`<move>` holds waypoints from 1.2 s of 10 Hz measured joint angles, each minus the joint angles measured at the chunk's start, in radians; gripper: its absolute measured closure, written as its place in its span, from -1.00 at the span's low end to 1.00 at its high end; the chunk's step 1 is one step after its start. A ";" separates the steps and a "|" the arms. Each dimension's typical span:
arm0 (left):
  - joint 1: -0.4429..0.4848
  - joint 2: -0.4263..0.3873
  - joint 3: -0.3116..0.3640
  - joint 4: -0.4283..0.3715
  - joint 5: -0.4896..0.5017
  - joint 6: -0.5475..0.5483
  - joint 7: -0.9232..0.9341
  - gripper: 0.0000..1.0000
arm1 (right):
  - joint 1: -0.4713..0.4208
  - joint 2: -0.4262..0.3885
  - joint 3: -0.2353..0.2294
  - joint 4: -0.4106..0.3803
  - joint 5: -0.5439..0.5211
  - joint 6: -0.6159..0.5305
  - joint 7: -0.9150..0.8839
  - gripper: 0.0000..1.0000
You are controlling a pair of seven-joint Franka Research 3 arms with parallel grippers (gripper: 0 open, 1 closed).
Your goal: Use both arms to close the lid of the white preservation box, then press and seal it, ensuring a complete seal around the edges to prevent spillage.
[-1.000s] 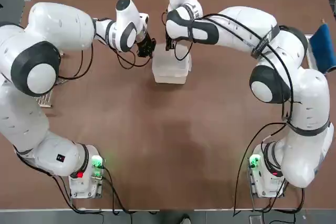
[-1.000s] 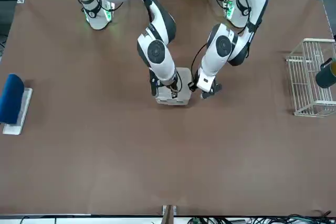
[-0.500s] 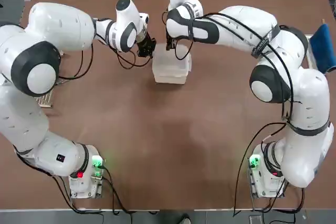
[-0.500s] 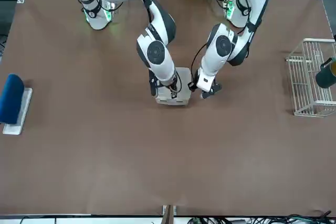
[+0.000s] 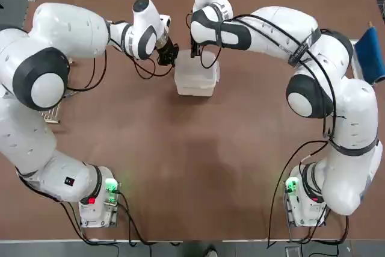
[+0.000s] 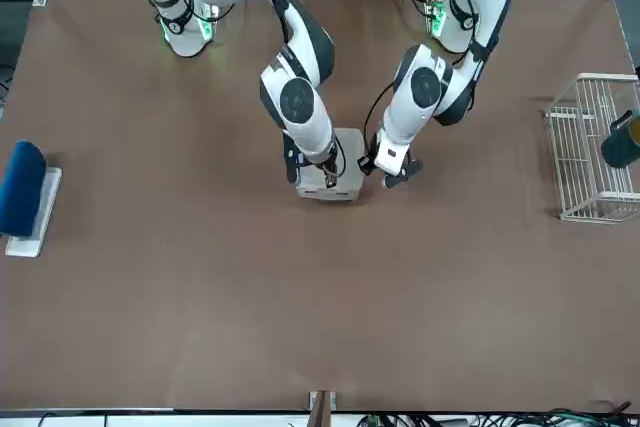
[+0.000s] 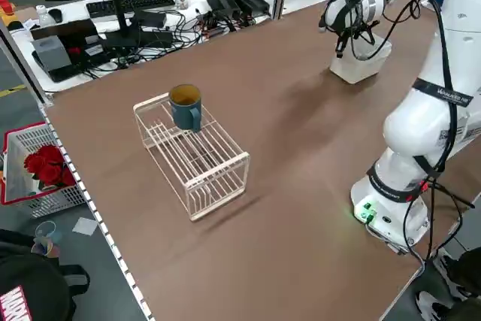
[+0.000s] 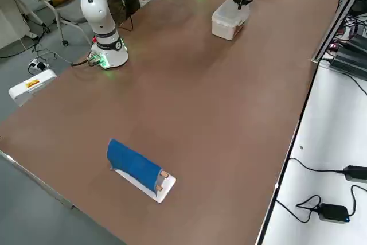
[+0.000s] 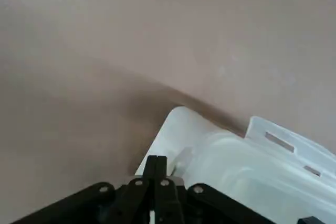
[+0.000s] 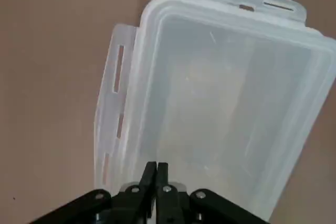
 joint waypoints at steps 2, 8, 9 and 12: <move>0.000 0.000 0.000 0.000 0.000 0.001 -0.003 0.98 | 0.000 0.000 0.000 0.000 0.000 -0.001 0.000 0.85; -0.001 0.000 0.000 0.000 0.000 0.003 -0.018 0.98 | 0.000 0.000 -0.001 0.000 0.000 -0.001 0.000 0.85; -0.001 0.000 0.000 0.000 0.000 0.003 -0.020 0.98 | 0.000 0.000 -0.001 0.000 -0.001 0.000 0.000 0.85; -0.001 0.000 0.000 0.001 0.000 0.004 -0.024 0.98 | 0.000 0.000 -0.001 0.000 -0.004 0.001 0.000 0.85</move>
